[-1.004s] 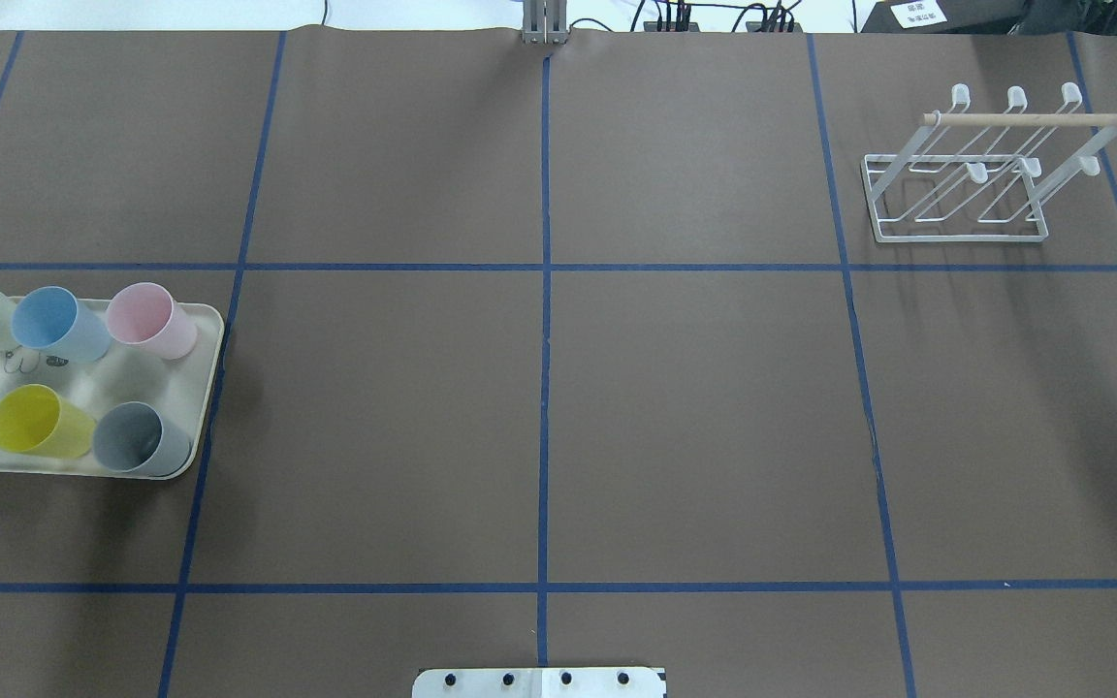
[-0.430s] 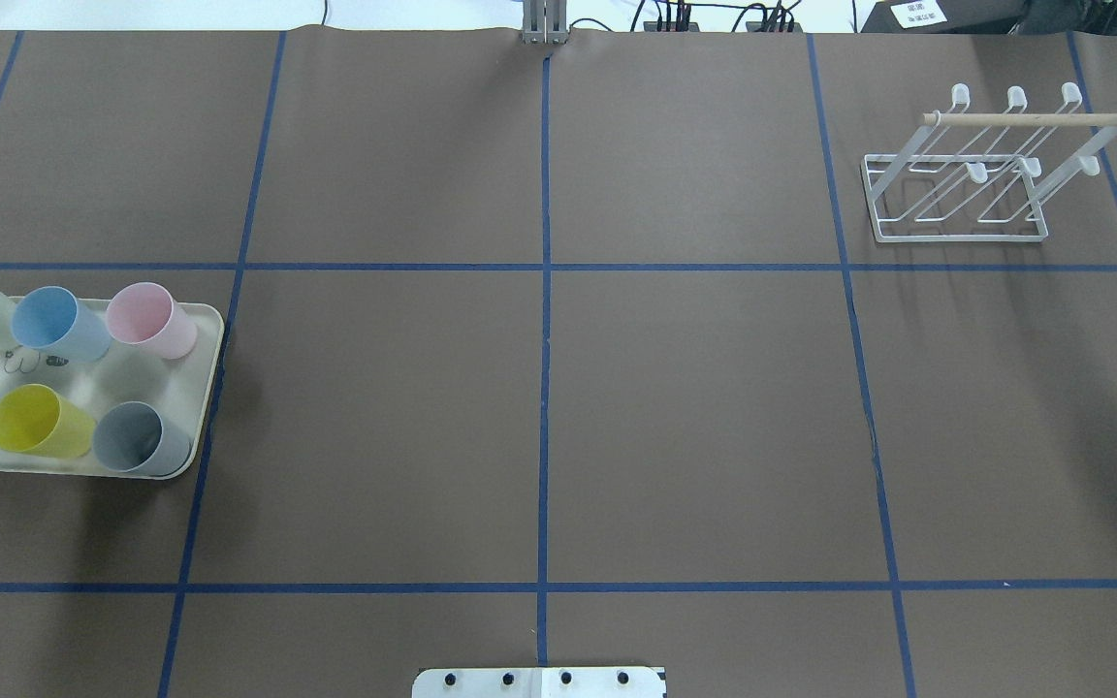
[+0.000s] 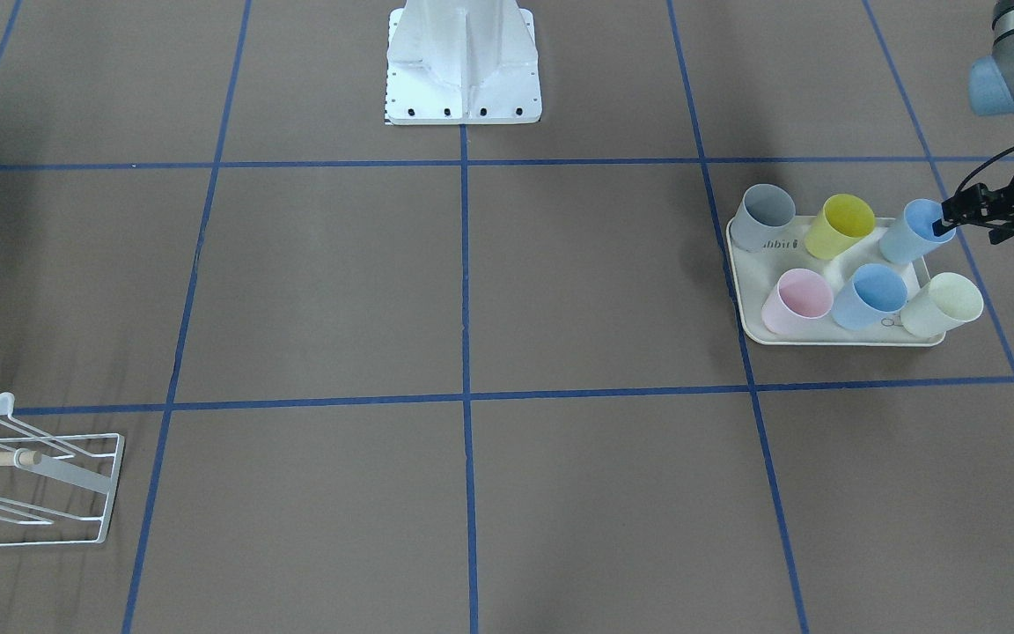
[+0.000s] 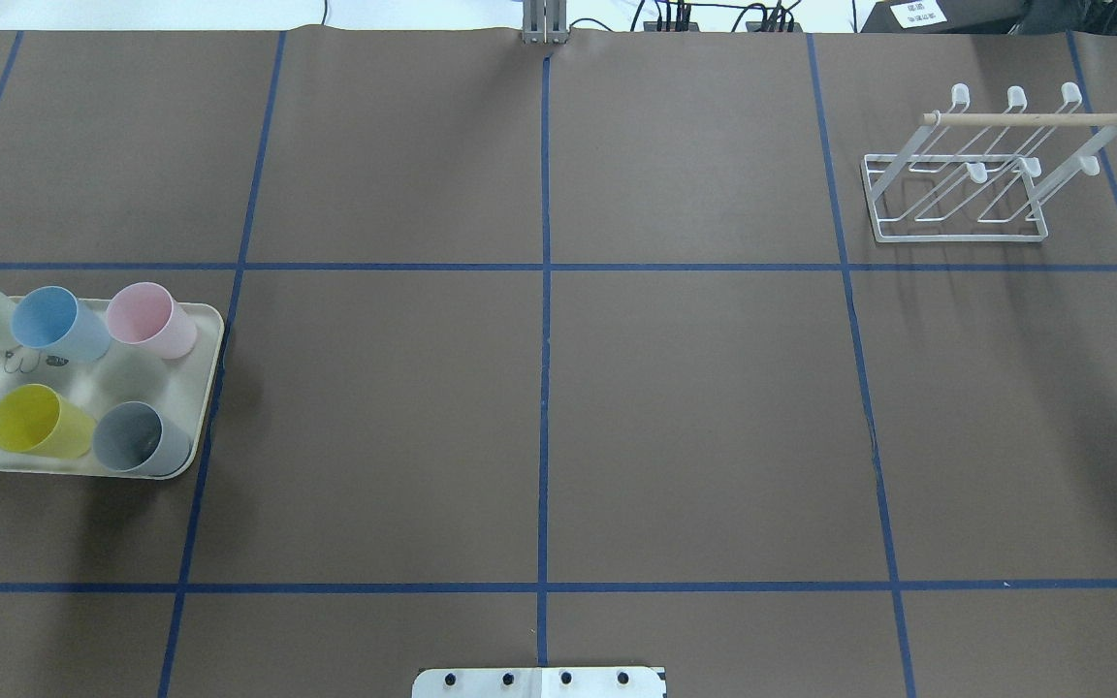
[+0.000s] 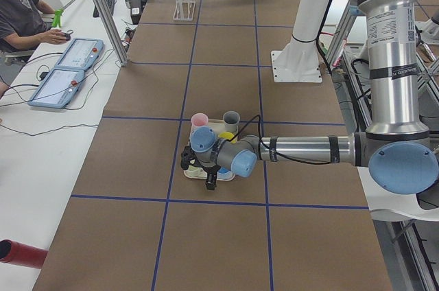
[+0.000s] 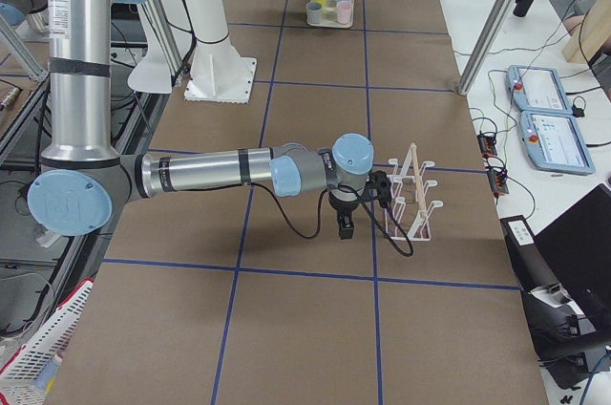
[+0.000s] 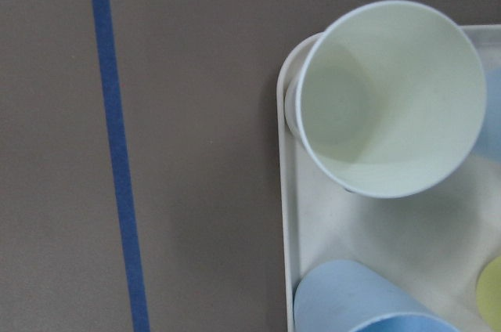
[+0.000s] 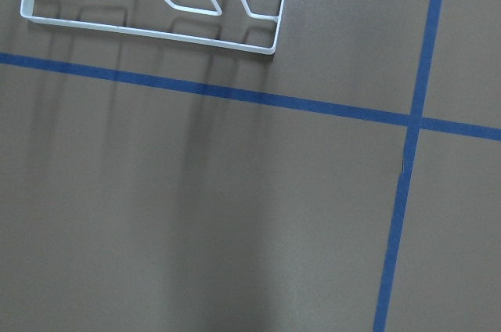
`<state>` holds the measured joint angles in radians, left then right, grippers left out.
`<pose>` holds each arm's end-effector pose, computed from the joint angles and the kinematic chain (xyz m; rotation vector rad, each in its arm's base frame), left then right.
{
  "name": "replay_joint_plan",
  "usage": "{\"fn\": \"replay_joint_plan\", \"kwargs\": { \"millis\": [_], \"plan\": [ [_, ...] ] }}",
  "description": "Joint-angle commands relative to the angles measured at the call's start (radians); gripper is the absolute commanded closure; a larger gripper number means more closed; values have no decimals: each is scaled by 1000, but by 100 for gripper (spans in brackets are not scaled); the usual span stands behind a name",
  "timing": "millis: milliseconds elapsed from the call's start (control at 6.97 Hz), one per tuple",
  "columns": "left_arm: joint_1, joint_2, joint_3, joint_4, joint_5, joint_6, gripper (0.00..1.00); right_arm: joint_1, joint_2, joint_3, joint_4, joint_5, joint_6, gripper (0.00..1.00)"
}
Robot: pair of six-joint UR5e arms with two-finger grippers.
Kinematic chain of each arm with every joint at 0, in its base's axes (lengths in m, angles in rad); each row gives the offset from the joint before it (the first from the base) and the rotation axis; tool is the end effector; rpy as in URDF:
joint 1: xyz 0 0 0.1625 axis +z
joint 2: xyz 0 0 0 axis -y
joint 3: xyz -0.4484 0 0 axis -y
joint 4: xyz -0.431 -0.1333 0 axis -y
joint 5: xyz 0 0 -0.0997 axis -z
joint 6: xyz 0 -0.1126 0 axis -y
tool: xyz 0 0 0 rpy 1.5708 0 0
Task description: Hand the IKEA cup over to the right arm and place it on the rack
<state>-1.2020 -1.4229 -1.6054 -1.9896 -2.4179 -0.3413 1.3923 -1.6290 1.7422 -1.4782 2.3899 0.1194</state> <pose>0.1273 -0.4651 0.6958 -0.0231 0.8880 0.1550 -0.0413 -0.5163 0.6164 0.0709 -0.8364 -0.1399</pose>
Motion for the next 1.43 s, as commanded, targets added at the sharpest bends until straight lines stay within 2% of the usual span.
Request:
{"fn": "replay_joint_plan", "kwargs": {
  "millis": [0,143,430,574,717,861,1004,1291],
  "plan": [
    [7,1,-1,2,-1,-1,16,-6,0,0,-1,2,2,0],
    [16,2,1,3,-1,-2,39,-9,0,0,-1,2,2,0],
    [22,7,1,5,-3,-2,94,-28,6,3,3,2,0,0],
    [22,10,1,9,-4,-2,100,-44,9,8,3,0,-3,0],
    [21,13,-2,15,-57,-5,100,-56,14,14,10,0,-1,0],
    [13,22,-11,25,-114,-5,100,-71,12,11,74,-2,6,0],
    [-7,44,-43,26,-115,-5,100,-91,14,13,107,-3,66,0],
    [-114,45,-73,32,-113,-2,100,-191,30,8,250,-9,173,1]
  ]
}}
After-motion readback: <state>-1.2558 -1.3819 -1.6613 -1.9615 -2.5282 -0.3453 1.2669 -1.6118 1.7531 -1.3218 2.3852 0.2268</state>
